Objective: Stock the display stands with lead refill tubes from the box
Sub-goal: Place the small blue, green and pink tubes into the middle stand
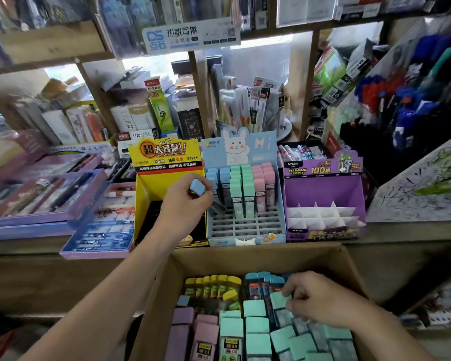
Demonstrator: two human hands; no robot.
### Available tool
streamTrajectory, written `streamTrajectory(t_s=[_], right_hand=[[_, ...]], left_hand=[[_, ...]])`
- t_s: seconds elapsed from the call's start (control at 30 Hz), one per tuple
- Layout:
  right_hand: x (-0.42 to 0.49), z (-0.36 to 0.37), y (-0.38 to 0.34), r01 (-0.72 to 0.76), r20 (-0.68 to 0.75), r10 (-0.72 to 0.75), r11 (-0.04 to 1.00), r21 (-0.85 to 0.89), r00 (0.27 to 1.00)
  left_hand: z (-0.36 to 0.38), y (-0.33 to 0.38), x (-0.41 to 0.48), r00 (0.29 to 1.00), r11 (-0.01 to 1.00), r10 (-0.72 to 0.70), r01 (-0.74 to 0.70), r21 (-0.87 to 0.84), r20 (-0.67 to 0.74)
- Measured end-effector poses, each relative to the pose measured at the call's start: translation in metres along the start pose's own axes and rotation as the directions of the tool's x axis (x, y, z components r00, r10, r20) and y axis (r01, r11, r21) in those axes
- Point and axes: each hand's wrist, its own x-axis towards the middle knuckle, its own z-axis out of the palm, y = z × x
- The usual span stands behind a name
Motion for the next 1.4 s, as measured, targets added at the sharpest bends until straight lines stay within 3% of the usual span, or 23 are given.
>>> streamTrajectory(t_s=[0.1, 0.33, 0.53, 0.8, 1.0, 1.4], right_hand=[[-0.001, 0.000, 0.000, -0.006, 0.006, 0.006, 1.000, 0.010, 1.000], [-0.004, -0.001, -0.003, 0.001, 0.002, -0.001, 1.000, 0.028, 1.000], [-0.006, -0.002, -0.007, -0.007, 0.009, 0.007, 1.000, 0.025, 1.000], [-0.007, -0.002, -0.009, -0.007, 0.011, 0.007, 1.000, 0.009, 1.000], [-0.007, -0.002, -0.010, -0.010, 0.017, 0.009, 1.000, 0.013, 1.000], [-0.006, -0.002, -0.009, -0.002, 0.008, 0.002, 1.000, 0.000, 1.000]], left_hand=[[0.006, -0.007, 0.007, 0.998, 0.998, 0.004, -0.008, 0.062, 0.063], [0.007, -0.004, 0.016, 0.998, 0.990, -0.009, 0.000, 0.143, 0.068], [0.003, 0.001, 0.018, 0.989, 0.997, -0.063, 0.058, 0.043, 0.136], [-0.004, 0.004, 0.026, 0.995, 0.973, 0.046, -0.064, 0.224, 0.089], [-0.006, 0.012, 0.033, 0.994, 0.971, 0.103, -0.108, 0.214, 0.036], [0.003, 0.015, 0.034, 0.984, 0.932, 0.156, -0.174, 0.319, 0.082]])
